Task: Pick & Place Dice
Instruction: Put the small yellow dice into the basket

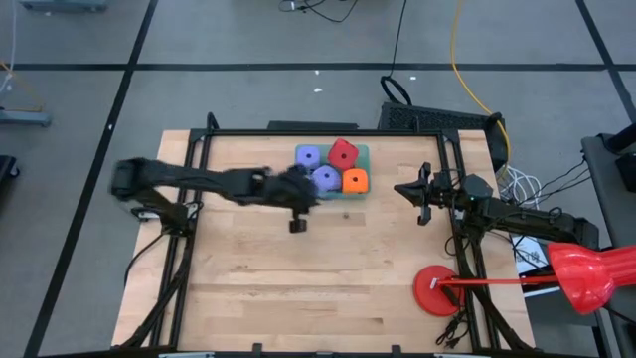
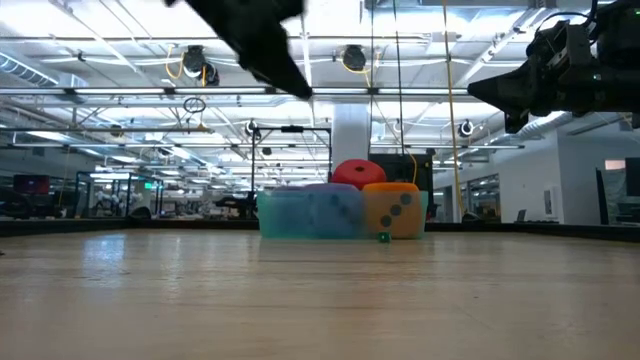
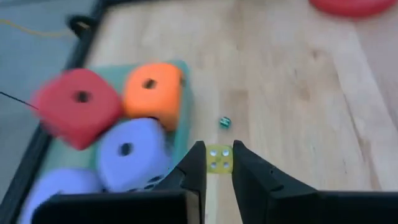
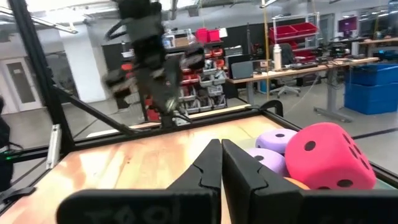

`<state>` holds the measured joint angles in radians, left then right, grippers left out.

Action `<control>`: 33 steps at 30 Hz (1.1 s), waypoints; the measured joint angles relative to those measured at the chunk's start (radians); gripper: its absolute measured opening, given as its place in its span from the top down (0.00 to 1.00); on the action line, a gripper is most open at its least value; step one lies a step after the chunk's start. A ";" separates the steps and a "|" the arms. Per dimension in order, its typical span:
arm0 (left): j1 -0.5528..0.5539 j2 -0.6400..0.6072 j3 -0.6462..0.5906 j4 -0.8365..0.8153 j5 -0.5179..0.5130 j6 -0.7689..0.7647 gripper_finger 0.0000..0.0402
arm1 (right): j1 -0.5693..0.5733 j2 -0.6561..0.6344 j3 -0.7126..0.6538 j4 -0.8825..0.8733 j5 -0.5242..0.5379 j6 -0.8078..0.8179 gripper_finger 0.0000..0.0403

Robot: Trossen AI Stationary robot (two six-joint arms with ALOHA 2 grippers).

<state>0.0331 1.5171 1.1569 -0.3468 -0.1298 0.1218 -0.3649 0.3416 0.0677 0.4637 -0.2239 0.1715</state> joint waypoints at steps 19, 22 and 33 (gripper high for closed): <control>0.204 -0.714 -0.869 0.774 0.096 -0.158 0.88 | 0.000 0.000 0.000 0.004 -0.012 -0.007 1.00; 0.243 -0.735 -0.941 0.871 0.125 -0.184 0.88 | 0.000 0.000 0.000 0.004 -0.011 -0.007 1.00; 0.304 -0.704 -0.960 0.841 0.074 -0.300 0.89 | 0.000 0.000 0.000 0.003 -0.009 -0.018 1.00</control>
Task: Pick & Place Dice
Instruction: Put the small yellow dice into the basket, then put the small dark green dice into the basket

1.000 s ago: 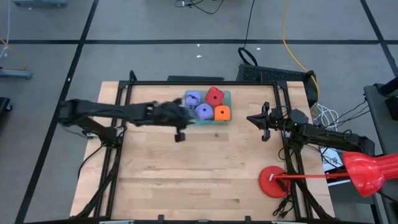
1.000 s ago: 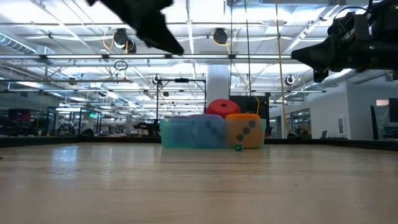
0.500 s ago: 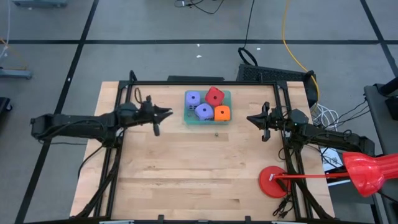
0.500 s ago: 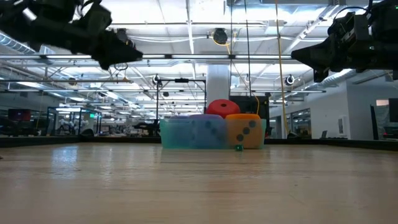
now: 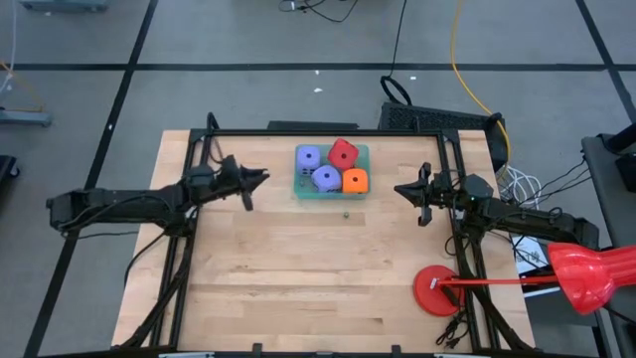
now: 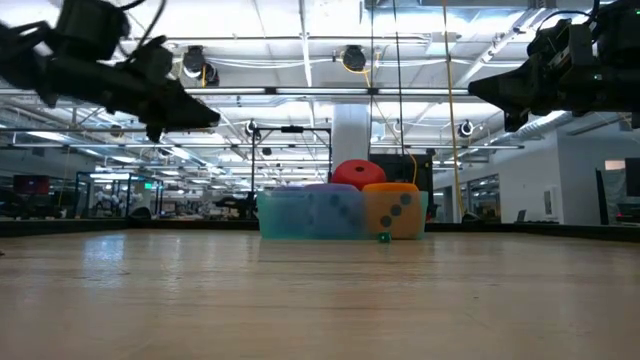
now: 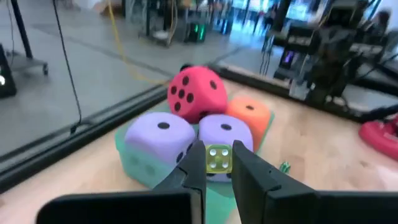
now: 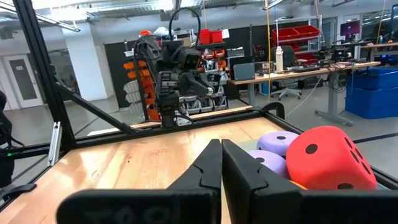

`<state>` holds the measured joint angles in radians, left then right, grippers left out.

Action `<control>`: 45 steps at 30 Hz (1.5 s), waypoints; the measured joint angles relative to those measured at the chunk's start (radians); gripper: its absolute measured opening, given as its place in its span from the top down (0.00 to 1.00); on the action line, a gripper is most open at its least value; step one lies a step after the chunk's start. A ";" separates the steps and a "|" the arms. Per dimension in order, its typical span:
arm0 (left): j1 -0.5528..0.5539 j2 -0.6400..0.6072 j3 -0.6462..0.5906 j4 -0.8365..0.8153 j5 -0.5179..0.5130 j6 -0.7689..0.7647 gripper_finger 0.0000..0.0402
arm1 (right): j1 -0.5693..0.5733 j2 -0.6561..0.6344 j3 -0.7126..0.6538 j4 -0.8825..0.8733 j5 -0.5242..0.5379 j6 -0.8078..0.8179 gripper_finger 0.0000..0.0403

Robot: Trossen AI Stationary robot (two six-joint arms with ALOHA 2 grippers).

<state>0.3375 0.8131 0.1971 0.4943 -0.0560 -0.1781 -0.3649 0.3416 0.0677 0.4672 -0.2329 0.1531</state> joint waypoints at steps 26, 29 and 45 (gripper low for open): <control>-0.037 0.877 0.716 -0.498 0.003 0.274 0.86 | 0.000 0.000 0.000 -0.001 -0.008 0.040 0.99; -0.037 0.875 0.716 -0.492 0.002 0.273 0.85 | 0.000 0.000 0.000 -0.001 -0.008 0.039 0.99; -0.055 0.857 0.713 -0.541 -0.071 0.316 0.36 | 0.000 0.000 0.000 -0.008 -0.008 0.033 0.99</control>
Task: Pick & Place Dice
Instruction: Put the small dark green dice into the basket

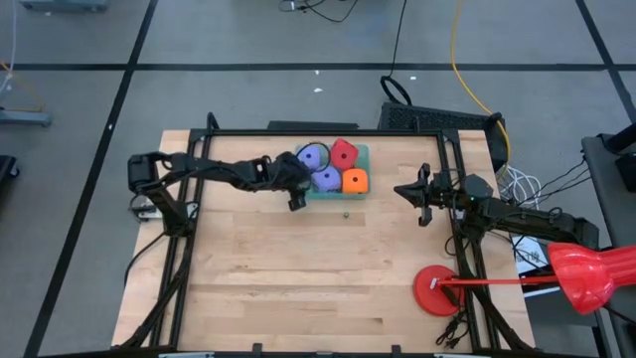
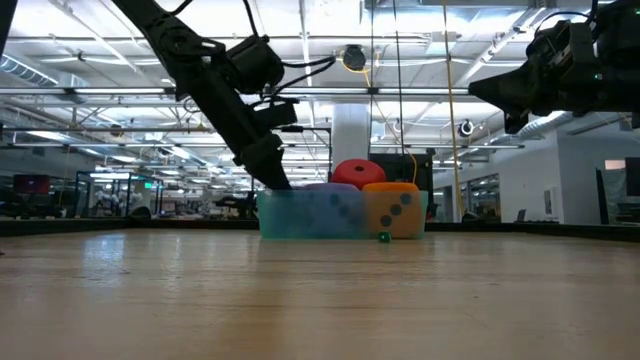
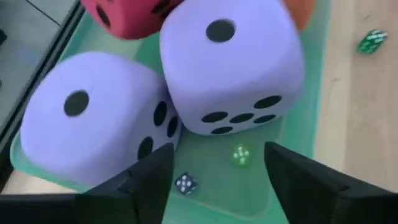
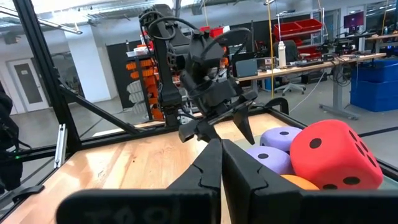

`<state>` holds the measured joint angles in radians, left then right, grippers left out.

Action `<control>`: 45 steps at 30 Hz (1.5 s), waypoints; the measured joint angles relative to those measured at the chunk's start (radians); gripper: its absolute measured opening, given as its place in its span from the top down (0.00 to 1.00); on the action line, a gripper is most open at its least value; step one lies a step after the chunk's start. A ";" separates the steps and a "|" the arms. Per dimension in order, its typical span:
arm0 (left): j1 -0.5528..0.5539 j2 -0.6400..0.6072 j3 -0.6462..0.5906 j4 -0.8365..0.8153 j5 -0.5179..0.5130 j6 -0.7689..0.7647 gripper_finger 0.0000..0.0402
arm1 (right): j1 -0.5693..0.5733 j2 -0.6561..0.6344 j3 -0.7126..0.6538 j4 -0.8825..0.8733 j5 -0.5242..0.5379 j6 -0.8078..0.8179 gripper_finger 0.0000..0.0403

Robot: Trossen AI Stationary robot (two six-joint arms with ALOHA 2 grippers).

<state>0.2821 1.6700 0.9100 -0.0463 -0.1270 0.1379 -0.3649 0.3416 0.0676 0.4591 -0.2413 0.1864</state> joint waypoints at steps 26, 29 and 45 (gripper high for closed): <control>0.019 -0.801 -0.337 0.141 0.191 -0.036 0.98 | 0.000 0.008 0.000 -0.045 0.002 -0.024 0.99; 0.054 -0.879 -0.448 0.219 0.259 -0.059 0.98 | 0.000 0.008 0.000 -0.045 0.003 -0.024 0.99; 0.086 -0.993 -0.796 0.624 0.311 -0.167 0.99 | 0.000 0.008 0.000 -0.042 0.002 -0.025 0.99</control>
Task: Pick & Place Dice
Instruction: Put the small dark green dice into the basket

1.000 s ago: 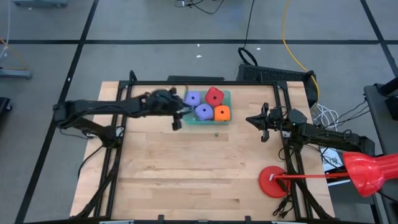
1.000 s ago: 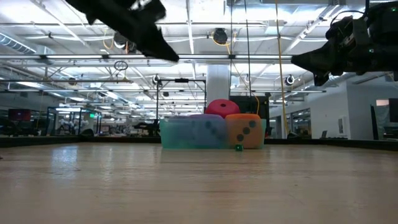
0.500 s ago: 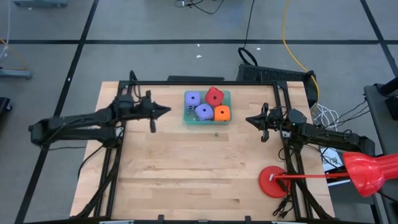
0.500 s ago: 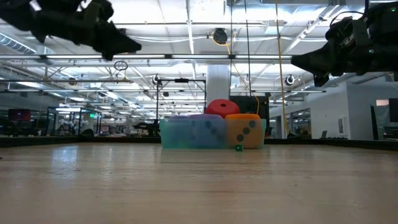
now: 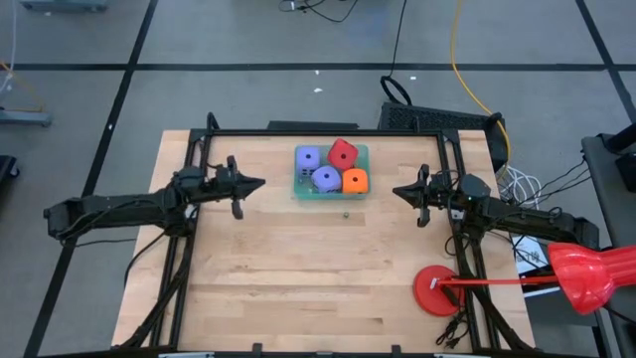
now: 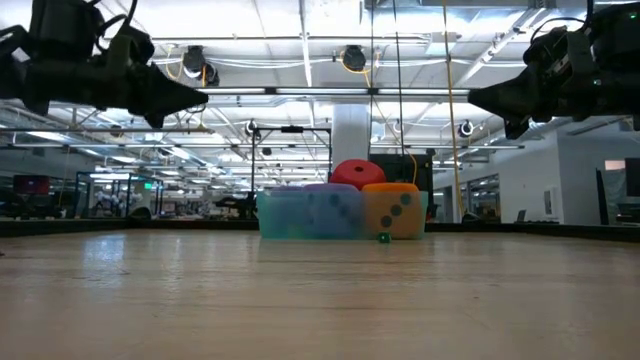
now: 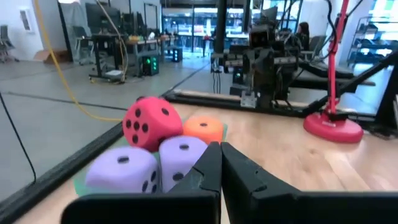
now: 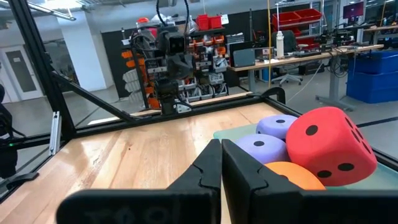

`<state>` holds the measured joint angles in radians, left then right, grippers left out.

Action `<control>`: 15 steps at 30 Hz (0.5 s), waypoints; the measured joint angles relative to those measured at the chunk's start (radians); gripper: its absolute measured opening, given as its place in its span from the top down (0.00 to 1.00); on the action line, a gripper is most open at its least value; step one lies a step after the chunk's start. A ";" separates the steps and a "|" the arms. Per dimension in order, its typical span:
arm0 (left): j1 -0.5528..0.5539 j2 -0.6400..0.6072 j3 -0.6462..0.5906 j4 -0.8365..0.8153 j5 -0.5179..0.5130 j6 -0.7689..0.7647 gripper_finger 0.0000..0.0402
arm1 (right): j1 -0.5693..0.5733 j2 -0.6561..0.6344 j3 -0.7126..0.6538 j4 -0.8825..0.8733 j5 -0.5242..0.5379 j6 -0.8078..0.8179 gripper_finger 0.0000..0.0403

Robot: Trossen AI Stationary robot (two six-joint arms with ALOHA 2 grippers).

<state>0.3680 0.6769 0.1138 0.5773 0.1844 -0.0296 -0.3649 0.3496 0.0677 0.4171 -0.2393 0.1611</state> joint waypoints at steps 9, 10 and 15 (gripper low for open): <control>-0.008 0.001 -0.025 0.046 0.017 -0.008 0.99 | 0.000 0.008 0.000 -0.014 -0.001 -0.025 0.99; -0.012 0.002 -0.025 0.043 0.017 -0.009 0.99 | 0.000 0.014 0.000 -0.022 -0.001 -0.028 0.99; -0.024 0.002 -0.027 0.039 0.017 0.005 0.99 | 0.000 0.056 0.000 -0.035 0.004 -0.050 0.99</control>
<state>0.3443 0.6785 0.0868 0.6161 0.2016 -0.0250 -0.3649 0.4054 0.0674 0.3819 -0.2352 0.1109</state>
